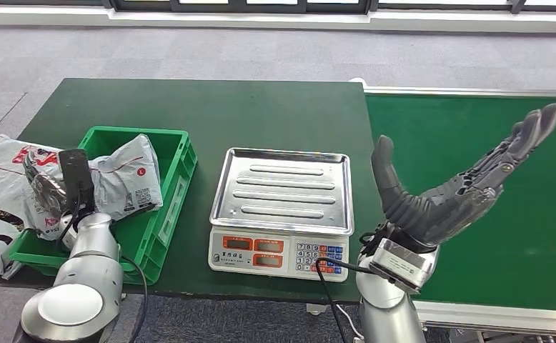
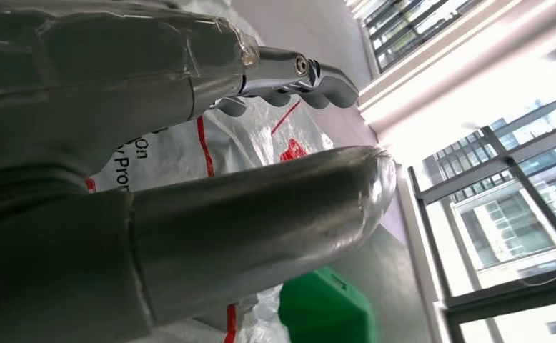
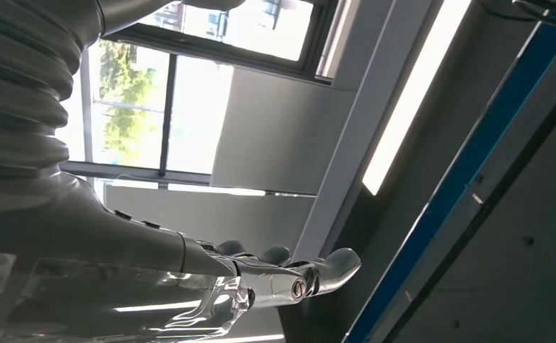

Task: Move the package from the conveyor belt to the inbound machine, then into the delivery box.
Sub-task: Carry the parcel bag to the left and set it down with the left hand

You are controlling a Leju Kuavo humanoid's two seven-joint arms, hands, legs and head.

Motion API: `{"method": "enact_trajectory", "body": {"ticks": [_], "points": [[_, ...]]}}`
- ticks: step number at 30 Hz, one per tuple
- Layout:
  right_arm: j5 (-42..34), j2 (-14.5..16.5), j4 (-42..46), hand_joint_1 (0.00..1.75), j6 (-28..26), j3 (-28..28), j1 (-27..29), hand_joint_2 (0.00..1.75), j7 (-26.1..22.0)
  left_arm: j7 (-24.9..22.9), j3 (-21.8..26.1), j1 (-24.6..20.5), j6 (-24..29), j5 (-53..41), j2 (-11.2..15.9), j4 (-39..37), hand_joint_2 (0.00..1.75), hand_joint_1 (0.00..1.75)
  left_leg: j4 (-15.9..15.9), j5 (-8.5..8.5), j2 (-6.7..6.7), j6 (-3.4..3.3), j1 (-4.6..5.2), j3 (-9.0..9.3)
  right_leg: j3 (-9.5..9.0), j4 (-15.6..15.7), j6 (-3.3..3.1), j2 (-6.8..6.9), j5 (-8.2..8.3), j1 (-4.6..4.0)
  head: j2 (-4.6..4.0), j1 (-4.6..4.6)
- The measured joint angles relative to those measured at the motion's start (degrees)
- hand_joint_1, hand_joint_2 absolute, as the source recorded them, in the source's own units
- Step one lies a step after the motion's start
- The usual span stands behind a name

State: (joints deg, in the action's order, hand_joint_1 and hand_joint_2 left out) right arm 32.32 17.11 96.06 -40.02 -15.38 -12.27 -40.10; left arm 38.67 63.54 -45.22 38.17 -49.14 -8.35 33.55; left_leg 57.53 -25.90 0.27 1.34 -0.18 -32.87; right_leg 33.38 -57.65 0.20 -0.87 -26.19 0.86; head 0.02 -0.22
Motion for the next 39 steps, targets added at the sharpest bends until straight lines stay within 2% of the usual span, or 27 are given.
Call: {"method": "enact_trajectory", "body": {"ticks": [1, 4, 8, 11, 16, 20, 29, 32, 36, 39], "points": [[0.02, 0.0, -0.01, 0.0, 0.0, 0.12, 0.02, 1.75, 0.01, 0.76, -2.19, 1.08, -0.53, 5.9, -0.61, 2.04, 1.75, 0.0, 0.0, -0.01, 0.01, -0.01, 0.0, 0.0, 0.01, 0.0, 0.0, -0.01, 0.0, 0.0, 0.0, 0.0], [0.05, 0.0, -0.01, 0.0, 0.0, 0.6, 0.09, 1.75, 0.02, 1.4, -11.61, 5.09, -0.83, 17.69, -2.25, 8.85, 1.75, 0.0, 0.03, -0.03, -0.08, -0.04, 0.0, -0.1, 0.04, 0.01, 0.02, 0.05, -0.01, -0.01, 0.0, 0.0], [0.04, 0.0, -0.02, 0.0, 0.0, 0.9, 0.13, 1.75, 0.02, 1.63, -20.87, 9.93, 0.2, 21.75, -3.41, 16.45, 1.75, 0.0, 0.04, -0.02, -0.14, -0.04, 0.0, -0.21, 0.12, 0.01, 0.02, 0.12, -0.02, -0.02, -0.01, 0.01], [0.04, 0.0, -0.02, 0.0, 0.0, 1.01, 0.15, 1.75, 0.02, 1.64, -27.58, 14.69, 1.39, 22.91, -4.97, 25.11, 1.75, 0.0, 0.05, -0.02, -0.08, -0.04, 0.0, -0.28, 0.2, 0.01, 0.02, 0.05, -0.02, -0.02, -0.01, 0.01], [0.18, -0.01, -0.02, 0.0, 0.0, 1.09, 0.24, 1.75, 0.02, 1.65, -35.1, 21.55, 1.61, 20.55, -8.33, 40.32, 1.75, 0.0, 0.06, -0.04, -0.11, -0.06, 0.0, -0.39, 0.29, 0.02, 0.02, 0.05, -0.02, -0.02, -0.01, 0.0], [0.23, -0.02, -0.02, 0.0, 0.0, 1.09, 0.32, 1.75, 0.02, 1.63, -38.15, 24.22, 1.61, 21.38, -9.7, 46.98, 1.75, 0.0, 0.06, -0.04, -0.11, -0.06, 0.0, -0.43, 0.35, 0.03, 0.03, 0.06, -0.02, -0.02, 0.0, 0.0], [0.27, -0.02, -0.02, 0.0, 0.0, 1.39, 0.39, 1.75, 0.02, 1.61, -47.39, 28.5, 0.79, 30.06, -8.62, 53.41, 1.75, 0.0, 0.06, -0.02, -0.12, -0.05, -0.02, -0.43, 0.35, 0.02, 0.02, 0.07, -0.02, -0.05, 0.0, 0.0], [0.3, -0.05, -0.02, 0.0, 0.0, 1.6, 0.52, 1.75, 0.02, 1.59, -50.62, 30.25, -3.14, 33.49, -8.17, 55.13, 1.75, 0.0, 0.06, -0.03, -0.13, -0.05, -0.02, -0.46, 0.36, 0.02, 0.02, 0.08, -0.02, -0.04, 0.0, 0.0], [-0.85, -0.07, -0.08, 0.0, 0.0, 1.51, 0.61, 1.75, 0.02, 1.6, -57.42, 33.74, -11.67, 37.46, -7.58, 59.23, 1.75, 0.0, 0.07, -0.06, -0.14, -0.1, -0.01, -0.51, 0.38, 0.03, 0.03, 0.1, -0.02, -0.02, 0.0, 0.0], [-1.79, -0.11, -0.44, 0.0, 0.01, 0.79, 0.54, 1.75, 0.02, 1.63, -62.84, 36.49, -13.11, 36.31, -7.25, 61.83, 1.75, 0.0, 0.07, -0.09, -0.13, -0.13, 0.0, -0.54, 0.41, 0.04, 0.04, 0.1, -0.04, -0.01, 0.0, -0.01]]}}
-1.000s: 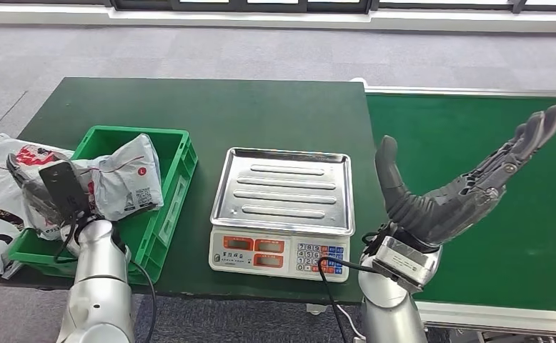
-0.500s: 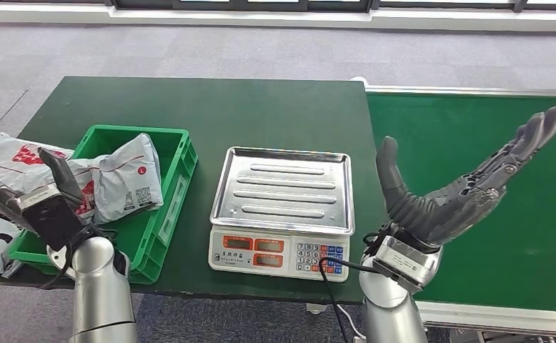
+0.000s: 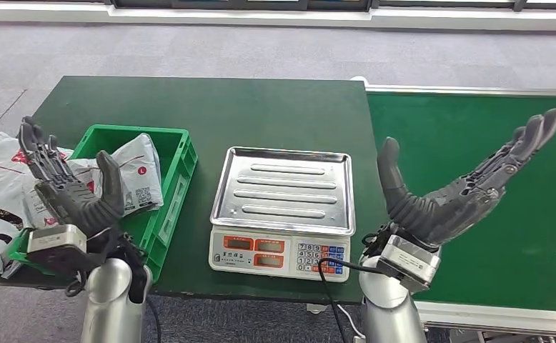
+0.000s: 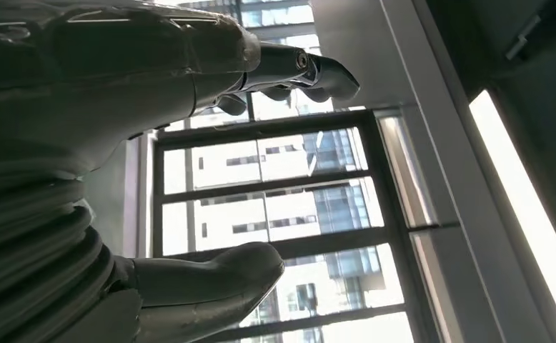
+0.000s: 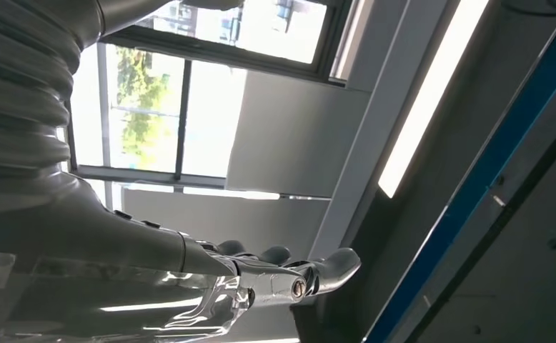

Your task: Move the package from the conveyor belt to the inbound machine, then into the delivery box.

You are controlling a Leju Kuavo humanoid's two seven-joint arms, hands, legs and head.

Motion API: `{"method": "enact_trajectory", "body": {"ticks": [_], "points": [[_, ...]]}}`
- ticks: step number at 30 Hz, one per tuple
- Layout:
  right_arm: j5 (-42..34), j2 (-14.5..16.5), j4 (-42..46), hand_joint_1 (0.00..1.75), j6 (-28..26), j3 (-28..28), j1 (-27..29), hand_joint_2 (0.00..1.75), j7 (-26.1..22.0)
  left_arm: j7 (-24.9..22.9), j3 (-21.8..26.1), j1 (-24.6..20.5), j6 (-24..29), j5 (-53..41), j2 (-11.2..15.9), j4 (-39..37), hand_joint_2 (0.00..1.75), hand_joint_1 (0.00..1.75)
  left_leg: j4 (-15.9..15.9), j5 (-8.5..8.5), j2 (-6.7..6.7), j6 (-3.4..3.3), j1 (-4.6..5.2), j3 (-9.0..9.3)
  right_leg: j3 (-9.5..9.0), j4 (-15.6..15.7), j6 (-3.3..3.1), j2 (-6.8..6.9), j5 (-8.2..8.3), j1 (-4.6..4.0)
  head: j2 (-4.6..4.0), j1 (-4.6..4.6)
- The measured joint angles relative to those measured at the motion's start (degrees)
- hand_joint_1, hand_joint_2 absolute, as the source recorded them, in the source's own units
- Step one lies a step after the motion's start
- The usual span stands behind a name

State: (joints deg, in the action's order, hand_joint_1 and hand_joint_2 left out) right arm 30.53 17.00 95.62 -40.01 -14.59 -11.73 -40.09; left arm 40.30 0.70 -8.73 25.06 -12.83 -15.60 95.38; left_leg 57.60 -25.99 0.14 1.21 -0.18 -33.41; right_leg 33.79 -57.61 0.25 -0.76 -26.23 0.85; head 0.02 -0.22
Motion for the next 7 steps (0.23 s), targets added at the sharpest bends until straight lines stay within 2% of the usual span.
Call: {"method": "enact_trajectory", "body": {"ticks": [3, 7], "points": [[0.04, -0.02, -0.46, 0.0, 0.07, -0.28, -0.08, 1.75, 0.0, -0.02, -3.46, 1.58, -0.26, -0.42, 0.23, 1.22, 1.75, 0.0, 0.0, 0.0, -0.05, 0.0, 0.0, -0.03, 0.0, 0.01, 0.01, 0.04, -0.01, -0.01, 0.0, 0.0], [0.05, -0.02, -0.86, 0.0, 0.08, -0.44, -0.12, 1.75, 0.0, -0.02, -5.32, 2.08, -0.38, -0.41, 0.3, 1.97, 1.75, 0.0, 0.0, 0.01, -0.07, 0.01, 0.0, -0.03, 0.0, 0.0, 0.01, 0.09, -0.01, -0.02, -0.01, 0.0]]}}
